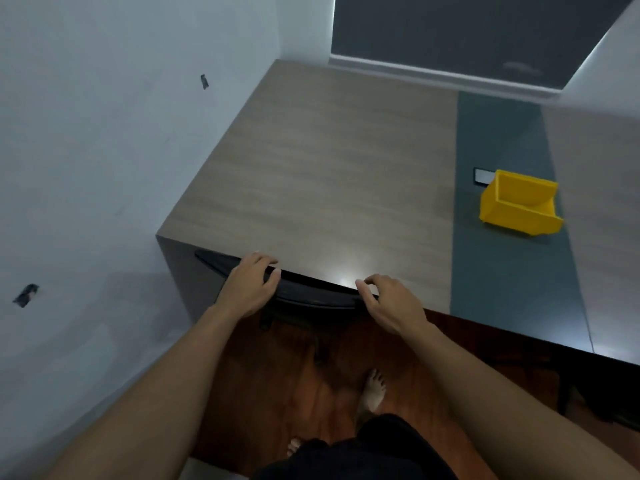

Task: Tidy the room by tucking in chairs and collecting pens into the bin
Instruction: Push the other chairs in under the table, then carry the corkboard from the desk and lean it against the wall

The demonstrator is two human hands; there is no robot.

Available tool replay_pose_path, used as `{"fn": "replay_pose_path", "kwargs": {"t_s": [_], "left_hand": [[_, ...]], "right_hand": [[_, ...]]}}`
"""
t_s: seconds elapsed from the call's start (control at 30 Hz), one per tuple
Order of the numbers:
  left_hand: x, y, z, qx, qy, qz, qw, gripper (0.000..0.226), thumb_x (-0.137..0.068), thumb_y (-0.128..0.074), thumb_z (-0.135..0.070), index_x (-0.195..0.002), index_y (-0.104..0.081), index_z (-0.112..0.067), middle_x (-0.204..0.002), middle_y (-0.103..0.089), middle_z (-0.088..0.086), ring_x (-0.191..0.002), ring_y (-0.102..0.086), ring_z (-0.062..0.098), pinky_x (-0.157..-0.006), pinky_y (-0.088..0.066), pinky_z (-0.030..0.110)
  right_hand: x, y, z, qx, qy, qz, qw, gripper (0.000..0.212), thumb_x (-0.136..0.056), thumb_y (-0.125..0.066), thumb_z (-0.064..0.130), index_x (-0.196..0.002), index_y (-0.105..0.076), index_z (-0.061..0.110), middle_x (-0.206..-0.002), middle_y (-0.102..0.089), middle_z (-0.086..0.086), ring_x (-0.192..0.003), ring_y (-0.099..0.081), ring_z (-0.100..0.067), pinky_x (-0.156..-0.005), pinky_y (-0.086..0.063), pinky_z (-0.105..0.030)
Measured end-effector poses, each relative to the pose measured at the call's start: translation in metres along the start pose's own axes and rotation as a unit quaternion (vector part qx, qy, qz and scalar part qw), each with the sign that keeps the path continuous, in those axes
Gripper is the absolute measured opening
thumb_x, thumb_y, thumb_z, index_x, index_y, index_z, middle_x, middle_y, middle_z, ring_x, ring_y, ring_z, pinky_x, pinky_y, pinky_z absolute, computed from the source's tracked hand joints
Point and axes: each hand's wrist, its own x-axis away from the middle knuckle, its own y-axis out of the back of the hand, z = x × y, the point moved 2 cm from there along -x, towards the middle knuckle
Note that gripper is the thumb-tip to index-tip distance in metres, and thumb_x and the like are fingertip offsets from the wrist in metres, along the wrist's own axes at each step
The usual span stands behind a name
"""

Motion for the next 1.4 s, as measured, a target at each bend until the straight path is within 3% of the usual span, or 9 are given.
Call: {"fn": "replay_pose_path", "kwargs": {"t_s": [0.17, 0.53, 0.77, 1.07, 1.4], "left_hand": [[0.012, -0.005, -0.043, 0.026, -0.048, 0.010, 0.998, 0.045, -0.112, -0.047, -0.043, -0.147, -0.059, -0.018, -0.147, -0.060, 0.002, -0.137, -0.056, 0.024, -0.113, -0.047, 0.041], [0.054, -0.055, -0.153, 0.037, -0.145, 0.043, 0.988, 0.043, -0.111, -0.050, -0.041, -0.145, -0.061, -0.018, -0.146, -0.062, 0.001, -0.136, -0.057, 0.021, -0.114, -0.046, 0.037], [0.093, -0.083, -0.219, 0.030, -0.141, 0.019, 0.989, 0.040, -0.111, -0.052, -0.040, -0.140, -0.066, -0.016, -0.138, -0.065, 0.002, -0.131, -0.060, 0.022, -0.110, -0.049, 0.037], [0.143, -0.158, -0.318, 0.029, -0.128, 0.024, 0.991, 0.045, -0.111, -0.049, -0.046, -0.144, -0.063, -0.019, -0.143, -0.061, -0.002, -0.134, -0.057, 0.017, -0.109, -0.044, 0.029], [0.146, -0.217, -0.374, 0.023, -0.110, 0.029, 0.993, 0.046, -0.111, -0.050, -0.043, -0.148, -0.061, -0.019, -0.151, -0.056, -0.002, -0.142, -0.052, 0.017, -0.117, -0.043, 0.034]], "right_hand": [[0.049, 0.024, -0.033, -0.022, -0.042, -0.050, 0.998, 0.071, -0.103, -0.027, 0.075, -0.139, -0.060, 0.025, -0.142, -0.063, 0.001, -0.130, -0.058, -0.020, -0.102, -0.052, -0.045], [0.168, 0.057, -0.116, -0.032, -0.128, -0.105, 0.986, 0.068, -0.103, -0.023, 0.076, -0.134, -0.061, 0.028, -0.129, -0.066, 0.005, -0.119, -0.061, -0.018, -0.093, -0.056, -0.044], [0.226, 0.085, -0.184, -0.044, -0.133, -0.119, 0.983, 0.063, -0.105, -0.027, 0.072, -0.134, -0.061, 0.027, -0.128, -0.066, 0.003, -0.118, -0.061, -0.020, -0.091, -0.055, -0.044], [0.305, 0.116, -0.304, -0.074, -0.140, -0.146, 0.976, 0.066, -0.104, -0.027, 0.074, -0.139, -0.058, 0.027, -0.130, -0.065, 0.004, -0.118, -0.061, -0.017, -0.093, -0.057, -0.043], [0.312, 0.132, -0.392, -0.080, -0.148, -0.122, 0.978, 0.068, -0.105, -0.033, 0.070, -0.151, -0.050, 0.023, -0.156, -0.052, -0.003, -0.144, -0.046, -0.023, -0.116, -0.045, -0.050]]}}
